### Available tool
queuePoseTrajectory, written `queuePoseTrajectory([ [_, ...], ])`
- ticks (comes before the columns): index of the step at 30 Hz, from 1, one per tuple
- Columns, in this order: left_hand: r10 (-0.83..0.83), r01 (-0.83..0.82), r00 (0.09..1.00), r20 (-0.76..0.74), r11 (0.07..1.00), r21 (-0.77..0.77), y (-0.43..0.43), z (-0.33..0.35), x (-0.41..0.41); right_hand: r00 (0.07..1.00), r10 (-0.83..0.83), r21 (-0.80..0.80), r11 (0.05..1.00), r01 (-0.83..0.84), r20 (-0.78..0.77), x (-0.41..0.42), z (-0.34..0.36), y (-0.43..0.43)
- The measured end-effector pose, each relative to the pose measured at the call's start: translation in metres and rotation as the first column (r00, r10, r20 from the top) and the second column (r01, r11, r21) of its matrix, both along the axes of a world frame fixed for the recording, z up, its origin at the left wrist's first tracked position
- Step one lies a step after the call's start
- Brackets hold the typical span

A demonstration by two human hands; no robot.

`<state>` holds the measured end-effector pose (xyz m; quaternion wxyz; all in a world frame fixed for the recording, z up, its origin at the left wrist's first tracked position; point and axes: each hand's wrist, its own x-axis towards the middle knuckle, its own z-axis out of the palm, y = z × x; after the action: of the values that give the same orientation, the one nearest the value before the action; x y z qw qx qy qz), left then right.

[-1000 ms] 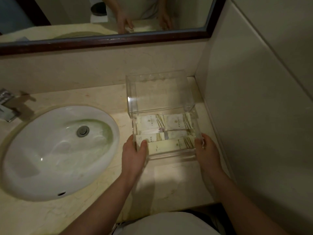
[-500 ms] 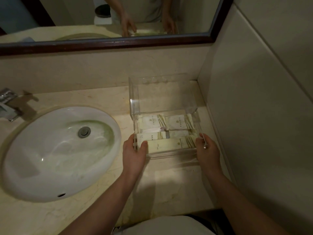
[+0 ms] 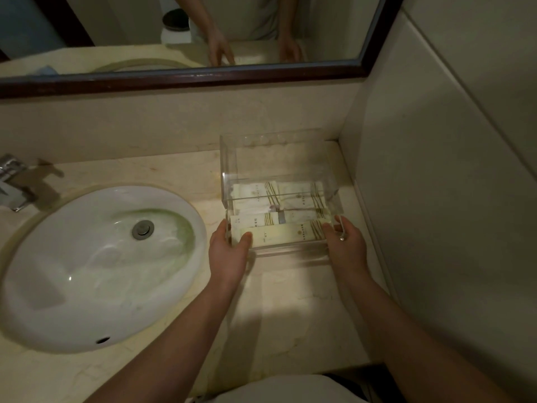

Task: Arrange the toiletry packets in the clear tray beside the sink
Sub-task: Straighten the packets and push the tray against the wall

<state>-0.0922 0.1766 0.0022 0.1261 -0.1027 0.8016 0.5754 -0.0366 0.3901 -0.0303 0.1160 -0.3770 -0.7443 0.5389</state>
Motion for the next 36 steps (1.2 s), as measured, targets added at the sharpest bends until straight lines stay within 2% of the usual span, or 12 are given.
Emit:
queuePoseTrajectory([
  [5,0.061,-0.06,0.998,0.012,0.998,-0.024,0.01,-0.008,-0.014,0.998,-0.029,0.001,1.0,0.029,0.054,-0.017,0.002,-0.002],
  [13,0.137,-0.136,0.99,0.017,0.989,-0.05,0.022,-0.012,-0.037,0.988,-0.046,0.091,0.995,0.033,0.149,-0.048,0.004,0.001],
  [17,0.227,-0.223,0.973,0.042,0.972,-0.075,0.028,-0.014,-0.047,0.978,-0.052,0.118,0.993,0.029,0.202,-0.06,0.005,0.004],
  [21,0.348,-0.339,0.933,0.09,0.935,-0.1,0.037,-0.008,-0.054,0.971,-0.078,0.074,0.995,0.063,0.224,-0.072,0.008,0.004],
  [26,0.421,-0.416,0.903,0.085,0.906,-0.075,0.045,-0.007,-0.063,0.969,-0.136,0.024,0.991,0.134,0.205,-0.083,0.01,0.002],
  [36,0.452,-0.442,0.886,0.1,0.891,-0.109,0.051,-0.01,-0.074,0.961,-0.172,-0.001,0.984,0.177,0.216,-0.089,0.009,0.003],
])
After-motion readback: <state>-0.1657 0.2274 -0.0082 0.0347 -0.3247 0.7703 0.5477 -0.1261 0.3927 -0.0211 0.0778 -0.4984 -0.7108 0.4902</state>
